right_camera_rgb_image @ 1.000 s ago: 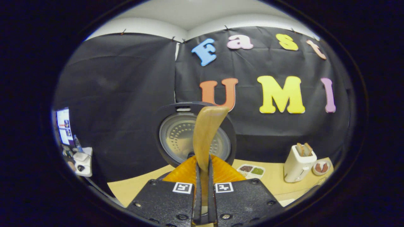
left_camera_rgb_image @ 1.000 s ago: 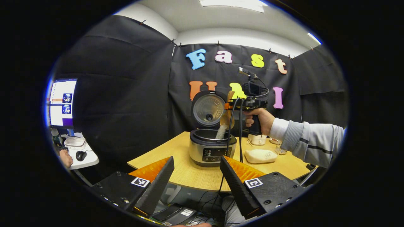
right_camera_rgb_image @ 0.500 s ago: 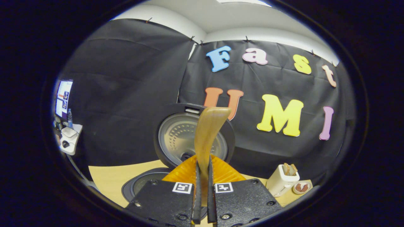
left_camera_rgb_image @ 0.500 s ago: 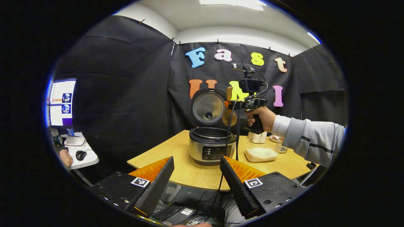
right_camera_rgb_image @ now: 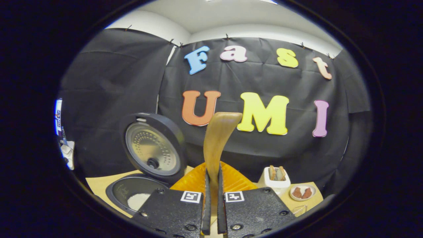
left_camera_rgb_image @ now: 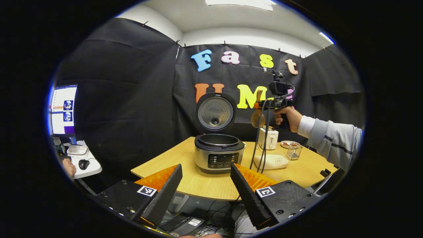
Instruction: Close the left gripper, press the button to open the rice cooker; take a wooden spoon from the chopstick holder with the right hand, scoop a spoonful of rice and pour it into the rice cooker, then put the wooden spoon back into the chopstick holder.
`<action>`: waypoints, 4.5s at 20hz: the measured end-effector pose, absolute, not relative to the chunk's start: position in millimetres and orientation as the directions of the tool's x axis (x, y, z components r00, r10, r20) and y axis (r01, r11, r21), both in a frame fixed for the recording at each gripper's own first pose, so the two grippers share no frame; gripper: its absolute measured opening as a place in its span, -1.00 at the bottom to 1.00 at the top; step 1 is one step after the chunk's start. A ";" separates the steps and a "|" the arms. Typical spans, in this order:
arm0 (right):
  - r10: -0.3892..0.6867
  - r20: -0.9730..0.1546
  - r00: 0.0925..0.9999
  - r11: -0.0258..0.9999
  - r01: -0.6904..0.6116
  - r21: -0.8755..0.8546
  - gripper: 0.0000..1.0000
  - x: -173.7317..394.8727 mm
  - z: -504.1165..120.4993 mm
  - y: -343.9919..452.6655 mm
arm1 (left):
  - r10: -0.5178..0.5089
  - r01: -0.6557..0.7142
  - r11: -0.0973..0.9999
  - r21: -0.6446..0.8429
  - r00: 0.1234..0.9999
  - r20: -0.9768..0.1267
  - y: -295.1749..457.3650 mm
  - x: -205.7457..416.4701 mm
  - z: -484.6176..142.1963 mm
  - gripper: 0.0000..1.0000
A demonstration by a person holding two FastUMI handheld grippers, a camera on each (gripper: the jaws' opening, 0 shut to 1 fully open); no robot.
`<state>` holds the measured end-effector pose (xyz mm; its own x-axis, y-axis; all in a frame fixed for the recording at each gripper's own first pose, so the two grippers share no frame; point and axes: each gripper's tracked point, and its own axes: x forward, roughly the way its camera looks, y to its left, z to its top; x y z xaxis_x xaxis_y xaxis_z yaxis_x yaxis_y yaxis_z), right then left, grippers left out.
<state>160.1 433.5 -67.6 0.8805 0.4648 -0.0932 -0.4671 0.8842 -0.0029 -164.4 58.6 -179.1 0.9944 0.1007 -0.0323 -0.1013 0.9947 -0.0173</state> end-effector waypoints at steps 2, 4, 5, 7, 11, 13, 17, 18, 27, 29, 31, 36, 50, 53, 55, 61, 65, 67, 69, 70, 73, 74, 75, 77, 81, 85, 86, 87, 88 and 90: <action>0.429 -0.085 0.899 0.903 -0.429 0.021 -0.74 169.4 -60.5 400.4 | 0.098 -0.099 0.995 -0.022 0.994 -0.037 56.6 -161.6 -179.7 0.87; 0.402 -0.084 0.912 0.915 -0.400 0.044 -0.74 176.9 -58.4 370.4 | 0.098 -0.099 0.995 -0.023 0.995 -0.035 53.2 -158.7 -178.4 0.88; 0.390 -0.083 0.917 0.921 -0.386 0.058 -0.74 181.6 -58.6 355.2 | 0.095 -0.096 0.995 -0.026 0.995 -0.036 50.3 -155.9 -178.2 0.88; 0.363 -0.075 0.929 0.931 -0.357 0.082 -0.74 192.0 -55.8 320.7 | 0.082 -0.084 0.996 -0.038 0.996 -0.044 45.0 -152.2 -179.1 0.87; 0.233 -0.027 0.972 0.972 -0.233 0.023 -0.71 215.5 -57.1 239.5 | 0.085 -0.087 0.995 -0.050 0.996 -0.042 43.2 -147.5 -176.2 0.88; 0.211 -0.032 0.977 0.977 -0.211 0.016 -0.71 218.4 -65.0 212.1 | 0.097 -0.099 0.994 -0.055 0.995 -0.038 46.3 -143.8 -174.5 0.88; 0.167 -0.064 0.984 0.985 -0.164 0.051 -0.71 226.8 -91.6 168.4 | 0.099 -0.103 0.992 -0.068 0.994 -0.051 41.4 -134.0 -173.2 0.88; 0.160 -0.078 0.984 0.986 -0.155 0.058 -0.70 228.3 -100.0 160.6 | 0.099 -0.103 0.992 -0.068 0.994 -0.053 40.2 -132.2 -172.5 0.87; 0.146 -0.201 0.969 0.981 -0.116 0.155 -0.69 243.2 -185.3 122.8 | 0.125 -0.126 0.992 0.009 0.990 0.064 33.1 -95.2 -118.7 0.88; 0.154 -0.219 0.963 0.975 -0.112 0.191 -0.68 247.3 -201.1 119.6 | 0.188 -0.193 0.980 0.051 0.978 0.087 49.4 -72.6 -113.1 0.87; 0.162 -0.230 0.960 0.970 -0.111 0.216 -0.67 250.0 -212.1 118.9 | 0.187 -0.191 0.980 0.055 0.980 0.075 47.0 -45.8 -112.3 0.87; 0.136 -0.187 0.973 0.975 -0.098 0.201 0.02 253.7 -203.9 106.1 | 0.096 -0.099 0.994 0.052 0.994 0.057 30.7 1.2 -97.8 0.88; 0.154 -0.144 0.978 0.979 -0.132 0.152 0.97 145.9 -145.9 108.4 | 0.093 -0.093 0.995 0.029 0.996 -0.004 73.1 49.8 -42.0 0.87; 0.184 -0.154 0.971 0.975 -0.161 0.151 1.00 101.1 -151.6 118.4 | 0.097 -0.097 0.995 0.035 0.995 -0.002 75.1 57.8 -23.7 0.87; 0.206 -0.154 0.966 0.974 -0.186 0.130 1.00 76.7 -152.8 121.1 | 0.081 -0.082 0.996 0.028 0.996 0.022 69.9 62.4 -4.4 0.87; 0.210 -0.156 0.965 0.976 -0.196 0.098 0.97 33.6 -157.0 114.1 | 0.056 -0.057 0.998 0.001 0.993 0.099 55.6 92.5 50.9 0.87; 0.290 -0.160 0.943 0.955 -0.274 0.117 1.00 12.6 -165.4 119.3 | 0.045 -0.040 0.999 -0.037 0.991 0.129 53.0 132.8 78.9 0.87; 0.307 -0.168 0.937 0.949 -0.288 0.130 0.97 5.5 -173.2 117.6 | 0.055 -0.047 0.997 -0.057 0.988 0.146 62.4 158.6 89.1 0.87; 0.313 -0.158 0.937 0.948 -0.297 0.115 1.00 2.4 -171.0 116.3 | 0.064 -0.050 0.995 -0.088 0.984 0.168 71.3 186.4 93.5 0.87; 0.310 -0.149 0.939 0.950 -0.297 0.100 1.00 3.1 -169.8 114.5 | 0.058 -0.041 0.995 -0.091 0.980 0.192 75.7 199.7 95.5 0.87; 0.326 -0.164 0.931 0.945 -0.319 0.071 0.97 1.3 -175.7 117.6 | 0.052 -0.041 0.998 -0.057 0.977 0.206 81.1 244.8 84.4 0.88; 0.328 -0.164 0.931 0.945 -0.321 0.069 0.97 1.2 -176.1 117.9 | 0.050 -0.041 0.998 -0.046 0.978 0.203 81.6 257.5 82.5 0.88; 0.331 -0.157 0.931 0.944 -0.324 0.068 0.97 2.0 -175.8 117.0 | 0.048 -0.041 0.998 -0.038 0.978 0.201 80.6 267.4 79.3 1.00; 0.334 -0.149 0.931 0.943 -0.327 0.068 0.97 3.2 -176.6 118.8 | 0.064 -0.060 0.998 -0.037 0.988 0.144 82.3 285.9 66.5 0.88; 0.327 -0.150 0.933 0.944 -0.318 0.084 0.97 2.7 -178.4 120.8 | 0.114 -0.121 0.988 0.091 0.990 0.080 81.2 296.9 47.1 0.94; 0.347 -0.123 0.930 0.937 -0.339 0.080 1.00 -9.5 -169.3 127.7 | 0.126 -0.126 0.989 0.077 0.992 0.004 78.8 287.4 44.2 1.00; 0.346 -0.118 0.931 0.938 -0.338 0.080 0.97 -13.0 -167.6 127.3 | 0.126 -0.125 0.990 0.071 0.992 -0.014 77.9 280.2 41.9 1.00; 0.345 -0.115 0.931 0.938 -0.337 0.083 0.97 -16.4 -165.7 125.9 | 0.127 -0.125 0.990 0.070 0.991 -0.030 77.0 272.6 39.7 1.00; 0.359 -0.130 0.924 0.933 -0.348 0.095 1.00 -22.2 -167.3 127.4 | 0.131 -0.128 0.989 0.071 0.991 -0.036 75.5 265.4 36.9 1.00; 0.410 -0.152 0.899 0.910 -0.390 0.143 1.00 -37.3 -167.2 136.3 | 0.130 -0.126 0.989 0.076 0.991 -0.046 73.2 250.9 31.7 1.00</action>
